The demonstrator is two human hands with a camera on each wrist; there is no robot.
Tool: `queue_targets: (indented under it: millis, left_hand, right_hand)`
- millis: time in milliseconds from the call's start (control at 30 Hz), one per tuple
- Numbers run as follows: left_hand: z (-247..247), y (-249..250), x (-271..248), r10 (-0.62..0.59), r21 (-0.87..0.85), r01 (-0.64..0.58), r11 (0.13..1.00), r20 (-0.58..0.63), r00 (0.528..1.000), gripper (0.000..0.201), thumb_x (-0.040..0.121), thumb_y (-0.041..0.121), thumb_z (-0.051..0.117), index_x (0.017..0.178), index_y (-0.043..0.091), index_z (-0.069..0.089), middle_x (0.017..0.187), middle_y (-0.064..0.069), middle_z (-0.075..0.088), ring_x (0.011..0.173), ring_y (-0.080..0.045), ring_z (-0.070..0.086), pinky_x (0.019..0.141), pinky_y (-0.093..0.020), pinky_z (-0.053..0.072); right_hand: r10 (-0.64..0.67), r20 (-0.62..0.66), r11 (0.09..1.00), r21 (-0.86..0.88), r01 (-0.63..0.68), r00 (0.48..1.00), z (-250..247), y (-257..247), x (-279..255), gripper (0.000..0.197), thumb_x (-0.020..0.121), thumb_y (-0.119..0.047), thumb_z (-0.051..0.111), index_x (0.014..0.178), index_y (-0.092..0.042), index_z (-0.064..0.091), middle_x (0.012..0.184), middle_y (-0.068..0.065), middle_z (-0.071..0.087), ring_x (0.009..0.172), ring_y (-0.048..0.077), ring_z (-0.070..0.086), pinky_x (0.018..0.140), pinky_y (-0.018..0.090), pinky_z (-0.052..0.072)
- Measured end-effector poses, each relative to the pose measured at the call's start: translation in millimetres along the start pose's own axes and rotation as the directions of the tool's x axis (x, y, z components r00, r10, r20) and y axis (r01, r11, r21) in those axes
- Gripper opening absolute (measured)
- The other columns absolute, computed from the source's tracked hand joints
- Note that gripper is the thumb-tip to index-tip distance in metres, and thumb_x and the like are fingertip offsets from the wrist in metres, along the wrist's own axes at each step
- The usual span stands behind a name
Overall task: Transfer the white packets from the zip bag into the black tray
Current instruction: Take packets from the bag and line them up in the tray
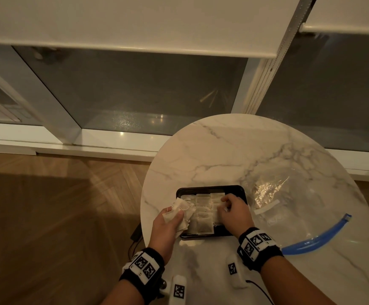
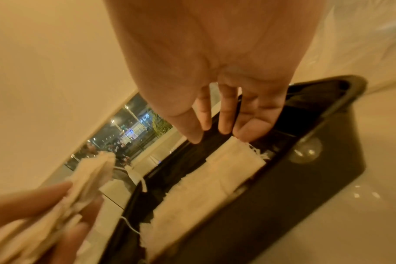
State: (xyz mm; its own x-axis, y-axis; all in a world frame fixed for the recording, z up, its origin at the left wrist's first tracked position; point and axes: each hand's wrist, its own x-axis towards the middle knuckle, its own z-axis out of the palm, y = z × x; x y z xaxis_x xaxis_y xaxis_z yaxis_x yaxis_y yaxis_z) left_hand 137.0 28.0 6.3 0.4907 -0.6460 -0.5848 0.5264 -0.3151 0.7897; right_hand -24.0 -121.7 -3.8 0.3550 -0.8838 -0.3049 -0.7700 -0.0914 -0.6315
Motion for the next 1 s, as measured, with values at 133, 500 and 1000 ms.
queue_targets:
  millis: [133, 500, 1000]
  left_hand:
    - [17.6, 12.1, -12.9, 0.001, 0.000, -0.001, 1.000, 0.076, 0.997, 0.026, 0.095, 0.012, 0.064, 0.120, 0.007, 0.063, 0.111, -0.016, 0.074, 0.105, -0.033, 0.070, 0.095, -0.048, 0.055]
    - [43.0, 28.2, -38.4, -0.026, 0.177, -0.009, 0.984, 0.195, 0.980, 0.024, 0.087, 0.010, 0.074, 0.110, 0.009, 0.067, 0.106, -0.023, 0.071, 0.099, -0.045, 0.068, 0.080, -0.061, 0.058]
    - [41.4, 39.0, -50.7, -0.040, 0.042, 0.033, 0.999, 0.183, 0.982, 0.024, 0.094, 0.005, 0.065, 0.118, 0.006, 0.063, 0.107, -0.018, 0.074, 0.100, -0.036, 0.072, 0.089, -0.052, 0.058]
  right_hand:
    - [-0.104, 0.159, 0.934, 0.355, 0.042, 0.982, -11.7, -26.0, -14.5, 0.008, 0.090, -0.031, 0.069, 0.095, -0.025, 0.070, 0.092, -0.006, 0.069, 0.086, 0.009, 0.064, 0.077, 0.022, 0.052]
    - [-0.221, 0.218, 0.900, 0.421, 0.113, 0.951, -42.9, -43.4, -32.8, 0.004, 0.083, -0.022, 0.078, 0.083, -0.026, 0.077, 0.083, -0.002, 0.072, 0.072, 0.013, 0.067, 0.067, 0.026, 0.057]
    - [-0.224, 0.135, 0.884, 0.446, 0.143, 0.965, -47.7, -49.1, -45.5, 0.011, 0.081, -0.016, 0.079, 0.076, -0.025, 0.076, 0.076, -0.005, 0.074, 0.073, 0.008, 0.070, 0.070, 0.026, 0.055]
